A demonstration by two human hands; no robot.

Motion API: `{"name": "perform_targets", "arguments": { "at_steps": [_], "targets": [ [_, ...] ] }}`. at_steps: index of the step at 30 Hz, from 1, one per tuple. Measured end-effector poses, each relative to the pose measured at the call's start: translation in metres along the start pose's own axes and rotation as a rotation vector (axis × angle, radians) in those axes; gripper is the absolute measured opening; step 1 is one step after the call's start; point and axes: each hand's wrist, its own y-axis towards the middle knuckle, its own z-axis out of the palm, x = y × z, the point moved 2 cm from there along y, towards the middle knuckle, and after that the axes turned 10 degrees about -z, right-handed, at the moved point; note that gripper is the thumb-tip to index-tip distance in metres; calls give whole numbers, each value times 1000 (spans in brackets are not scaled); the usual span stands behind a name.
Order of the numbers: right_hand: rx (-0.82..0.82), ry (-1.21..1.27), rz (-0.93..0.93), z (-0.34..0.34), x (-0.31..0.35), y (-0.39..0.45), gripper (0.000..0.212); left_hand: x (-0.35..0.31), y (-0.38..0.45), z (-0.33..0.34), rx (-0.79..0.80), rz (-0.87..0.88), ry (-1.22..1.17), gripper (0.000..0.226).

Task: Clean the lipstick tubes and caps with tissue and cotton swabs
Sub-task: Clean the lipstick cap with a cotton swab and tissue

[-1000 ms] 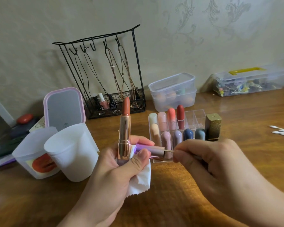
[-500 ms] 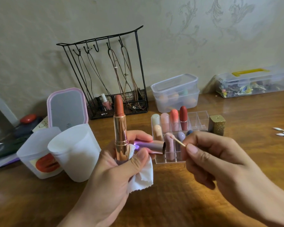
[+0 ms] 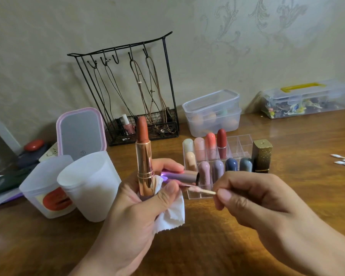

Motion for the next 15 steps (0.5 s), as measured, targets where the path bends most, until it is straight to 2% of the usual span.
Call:
{"name": "perform_targets", "arguments": {
  "at_steps": [3,6,9,12,15],
  "targets": [
    [-100,-1,-34,-3,0,-1,29,0,0,1,-9,-27,-11,14],
    [-169,-118,-67,-8,-1,-2,27,0,-1,2,-28,-61,-23,20],
    [-135,-326,-111,-7,1,-2,20,1,0,-1,-35,-17,120,11],
    [-103,-618,-162,-3,-4,-4,17,4,0,-3,-34,51,295,26],
    [-116,-722,-117,-3,-8,-3,32,4,1,-1,-58,84,363,25]
  ]
}}
